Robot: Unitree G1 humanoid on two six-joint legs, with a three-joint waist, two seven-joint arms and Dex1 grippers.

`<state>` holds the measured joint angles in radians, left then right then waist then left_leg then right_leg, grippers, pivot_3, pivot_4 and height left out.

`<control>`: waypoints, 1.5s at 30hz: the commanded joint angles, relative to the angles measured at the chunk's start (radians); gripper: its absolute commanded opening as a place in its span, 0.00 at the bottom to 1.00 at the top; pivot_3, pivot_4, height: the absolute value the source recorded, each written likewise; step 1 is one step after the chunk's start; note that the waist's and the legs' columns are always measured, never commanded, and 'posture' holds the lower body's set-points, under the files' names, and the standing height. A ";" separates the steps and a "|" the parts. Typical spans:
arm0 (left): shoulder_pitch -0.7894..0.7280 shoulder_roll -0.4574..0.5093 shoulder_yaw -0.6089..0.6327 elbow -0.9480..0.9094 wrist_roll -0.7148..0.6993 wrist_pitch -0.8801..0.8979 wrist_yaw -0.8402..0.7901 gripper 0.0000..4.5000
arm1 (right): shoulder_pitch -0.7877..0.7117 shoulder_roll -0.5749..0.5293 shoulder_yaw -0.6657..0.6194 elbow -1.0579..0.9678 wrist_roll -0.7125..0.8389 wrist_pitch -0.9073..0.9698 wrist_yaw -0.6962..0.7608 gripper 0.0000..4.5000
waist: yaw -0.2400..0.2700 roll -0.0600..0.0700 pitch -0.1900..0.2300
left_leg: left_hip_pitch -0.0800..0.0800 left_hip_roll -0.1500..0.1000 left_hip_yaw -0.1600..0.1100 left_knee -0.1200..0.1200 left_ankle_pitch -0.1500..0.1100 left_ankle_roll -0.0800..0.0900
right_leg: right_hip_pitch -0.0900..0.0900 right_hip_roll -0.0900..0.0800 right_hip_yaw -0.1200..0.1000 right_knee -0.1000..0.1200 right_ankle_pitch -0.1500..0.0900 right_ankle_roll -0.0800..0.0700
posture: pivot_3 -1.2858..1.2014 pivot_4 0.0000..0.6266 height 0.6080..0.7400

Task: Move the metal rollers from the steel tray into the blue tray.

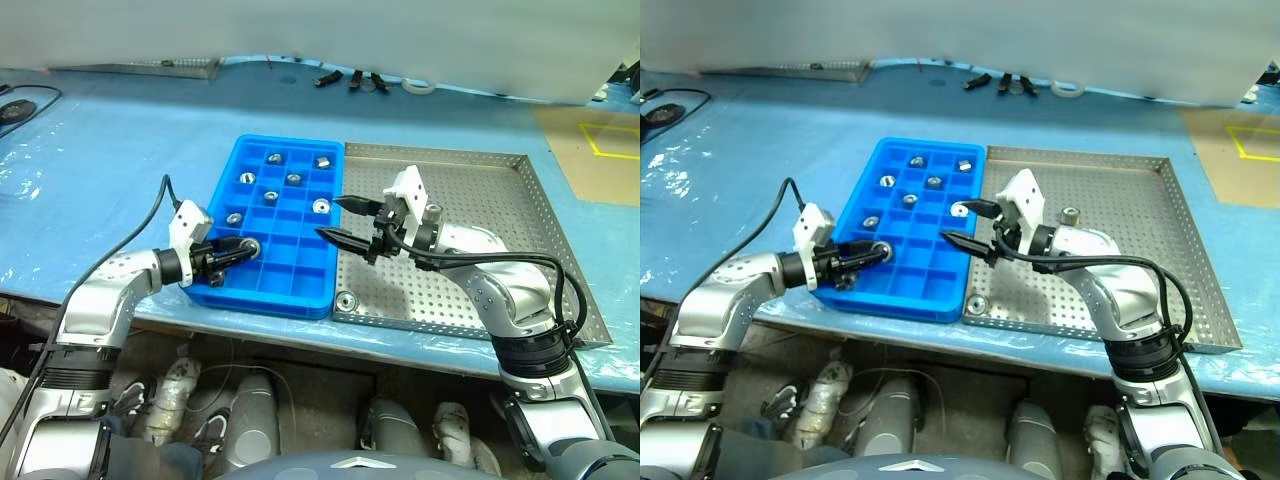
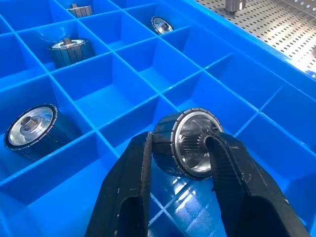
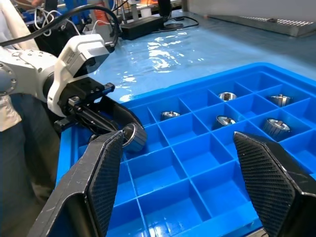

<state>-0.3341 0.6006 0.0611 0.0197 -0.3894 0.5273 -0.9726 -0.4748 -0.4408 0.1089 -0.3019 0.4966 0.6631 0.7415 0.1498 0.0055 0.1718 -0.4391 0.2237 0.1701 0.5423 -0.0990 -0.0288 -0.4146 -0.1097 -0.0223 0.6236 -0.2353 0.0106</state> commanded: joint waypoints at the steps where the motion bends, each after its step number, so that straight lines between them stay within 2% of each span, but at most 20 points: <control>1: -0.016 0.016 0.009 0.019 0.006 -0.024 0.003 0.30 | -0.006 -0.003 -0.009 -0.059 0.023 0.001 0.006 0.83 | 0.000 0.000 0.000 | 0.000 0.000 0.000 0.000 0.000 0.000 | 0.000 0.000 0.000 0.000 0.000 0.000 | 0.56 0.24 1.00; 6: -0.034 0.015 0.006 0.047 0.012 -0.042 0.001 0.30 | -0.005 -0.004 -0.010 -0.066 0.017 0.003 -0.003 0.83 | -0.001 0.000 0.000 | 0.000 0.000 0.000 0.000 0.000 0.000 | 0.000 0.000 0.000 0.000 0.000 0.000 | 0.56 0.24 1.00; 13: -0.084 0.001 -0.005 0.087 0.032 -0.070 0.022 0.80 | 0.002 -0.009 -0.017 -0.077 0.015 0.007 -0.014 0.83 | -0.001 0.000 0.000 | 0.001 0.000 0.000 0.000 0.000 0.000 | 0.000 0.000 0.000 0.001 0.000 -0.001 | 0.56 0.24 1.00; 19: -0.177 -0.018 -0.011 0.075 -0.015 -0.048 -0.012 0.80 | 0.013 -0.023 -0.044 -0.106 0.023 0.015 -0.040 0.83 | 0.000 0.000 0.000 | 0.000 0.000 0.000 0.001 0.002 -0.003 | 0.000 0.000 0.000 0.001 0.001 -0.001 | 0.54 0.24 1.00; 25: -0.297 -0.091 -0.037 0.064 -0.068 0.002 -0.034 0.80 | 0.041 -0.048 -0.109 -0.141 0.016 0.019 -0.096 0.83 | -0.003 0.000 0.000 | 0.000 0.000 0.000 0.002 0.002 -0.003 | 0.001 0.000 0.001 0.001 0.001 -0.001 | 0.51 0.24 1.00; 32: -0.438 -0.226 -0.136 0.221 -0.005 -0.098 -0.061 0.80 | 0.082 -0.078 -0.202 -0.087 -0.171 -0.051 -0.299 0.83 | -0.018 0.000 0.000 | 0.000 -0.001 0.001 0.003 0.002 -0.003 | 0.001 0.000 0.002 0.001 0.001 -0.001 | 0.47 0.24 1.00; 35: -0.497 -0.276 -0.145 0.294 0.004 -0.136 -0.078 0.80 | 0.098 -0.069 -0.208 -0.067 -0.208 -0.069 -0.339 0.83 | -0.032 0.000 -0.001 | 0.000 -0.001 0.001 0.004 0.002 -0.002 | 0.003 0.000 0.003 0.000 0.001 0.000 | 0.45 0.24 1.00; 38: -0.545 -0.307 -0.146 0.366 0.012 -0.176 -0.104 0.80 | 0.086 -0.024 -0.183 0.009 -0.246 -0.114 -0.378 0.83 | -0.057 0.000 -0.001 | 0.000 -0.001 0.001 0.004 0.001 -0.001 | 0.002 0.000 0.003 0.000 0.001 0.000 | 0.44 0.24 1.00; 42: -0.584 -0.312 -0.139 0.436 0.031 -0.208 -0.126 0.80 | 0.008 0.053 -0.147 0.207 -0.344 -0.202 -0.470 0.83 | -0.088 0.000 -0.001 | 0.001 -0.001 0.002 0.005 0.001 0.000 | 0.002 0.001 0.003 0.000 0.001 -0.001 | 0.44 0.24 1.00; 45: -0.604 -0.308 -0.131 0.462 0.035 -0.216 -0.133 0.80 | -0.077 0.116 -0.172 0.398 -0.374 -0.266 -0.548 0.83 | -0.104 0.000 -0.001 | 0.001 -0.001 0.003 0.005 0.000 0.001 | 0.001 0.001 0.003 0.001 0.001 -0.001 | 0.44 0.24 1.00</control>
<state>-0.9059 0.2824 -0.0858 0.4855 -0.3553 0.3330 -1.0924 -0.5080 -0.3376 -0.0376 0.0397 0.1469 0.4558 0.2380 0.0454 0.0052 0.1711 -0.4384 0.2225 0.1734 0.5481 -0.0988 -0.0270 -0.4130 -0.1085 -0.0195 0.6243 -0.2342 0.0094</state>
